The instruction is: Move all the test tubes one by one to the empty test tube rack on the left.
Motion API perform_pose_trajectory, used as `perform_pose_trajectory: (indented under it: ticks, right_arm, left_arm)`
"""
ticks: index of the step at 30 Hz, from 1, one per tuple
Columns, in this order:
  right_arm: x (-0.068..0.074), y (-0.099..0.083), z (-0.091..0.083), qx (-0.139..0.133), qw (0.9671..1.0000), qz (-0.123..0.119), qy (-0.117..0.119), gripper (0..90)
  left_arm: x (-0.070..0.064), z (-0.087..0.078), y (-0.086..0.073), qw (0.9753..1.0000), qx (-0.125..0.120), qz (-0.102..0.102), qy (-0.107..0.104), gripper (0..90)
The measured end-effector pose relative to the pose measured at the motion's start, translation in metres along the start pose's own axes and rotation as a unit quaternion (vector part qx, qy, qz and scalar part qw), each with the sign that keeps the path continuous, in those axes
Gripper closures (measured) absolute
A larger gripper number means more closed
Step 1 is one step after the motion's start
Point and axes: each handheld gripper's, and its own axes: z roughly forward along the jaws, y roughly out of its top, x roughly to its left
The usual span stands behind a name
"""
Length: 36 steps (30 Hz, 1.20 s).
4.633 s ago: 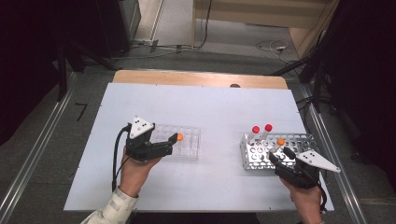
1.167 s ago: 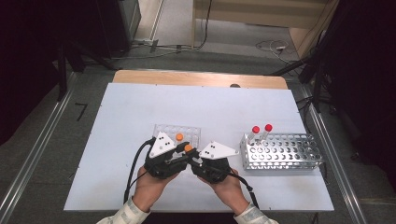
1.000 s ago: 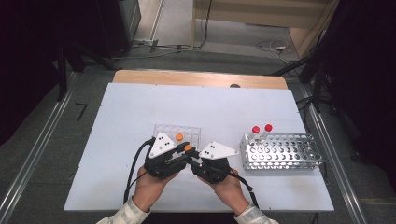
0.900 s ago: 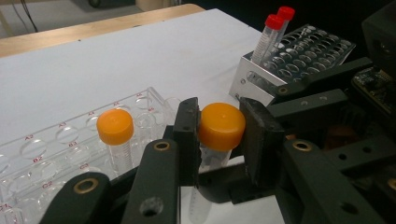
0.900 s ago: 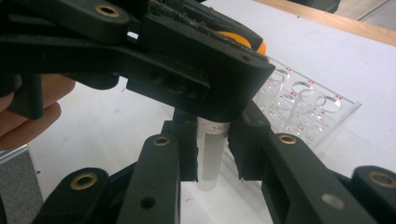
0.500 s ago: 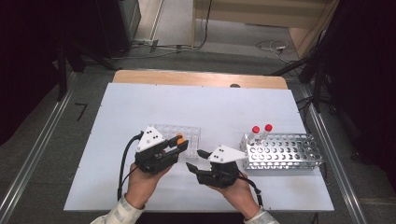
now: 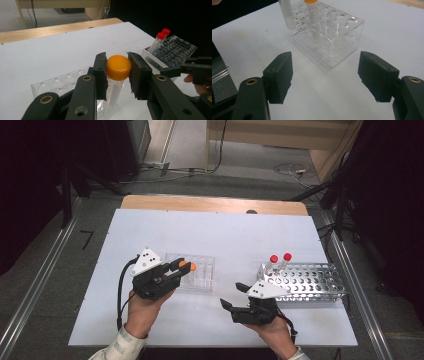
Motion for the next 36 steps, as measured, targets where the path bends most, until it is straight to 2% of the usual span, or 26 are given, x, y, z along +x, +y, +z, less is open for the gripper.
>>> perform_pose_trajectory:
  ticks: [3,11,18,26,29,33,36]
  right_arm:
    - [-0.003,-0.005,-0.007,-0.002,1.0000,0.007,-0.005,26.7]
    - [-0.006,-0.014,-0.020,0.000,0.9999,0.008,-0.014,26.7]
    - [-0.013,-0.018,-0.025,-0.003,0.9995,0.018,-0.024,27.1]
    - [-0.016,-0.020,-0.026,-0.003,0.9993,0.023,-0.030,27.0]
    - [-0.017,-0.020,-0.026,-0.003,0.9993,0.023,-0.031,27.0]
    - [-0.017,-0.020,-0.026,-0.004,0.9992,0.023,-0.033,27.1]
    - [-0.017,-0.021,-0.027,-0.004,0.9991,0.024,-0.034,27.1]
  left_arm:
    - [0.004,-0.002,0.002,1.0000,-0.003,-0.003,0.005,69.8]
    - [0.011,-0.006,0.008,0.9998,-0.014,-0.007,0.015,69.8]
    - [0.016,-0.006,0.011,0.9994,-0.021,-0.009,0.027,69.8]
    - [0.021,0.007,0.011,0.9993,-0.020,-0.013,0.030,69.9]
    - [0.020,0.014,0.009,0.9992,-0.019,-0.007,0.035,69.9]
    - [0.018,0.023,0.004,0.9984,-0.020,0.011,0.051,69.8]
    - [0.018,0.028,-0.002,0.9984,-0.008,0.012,0.055,69.8]
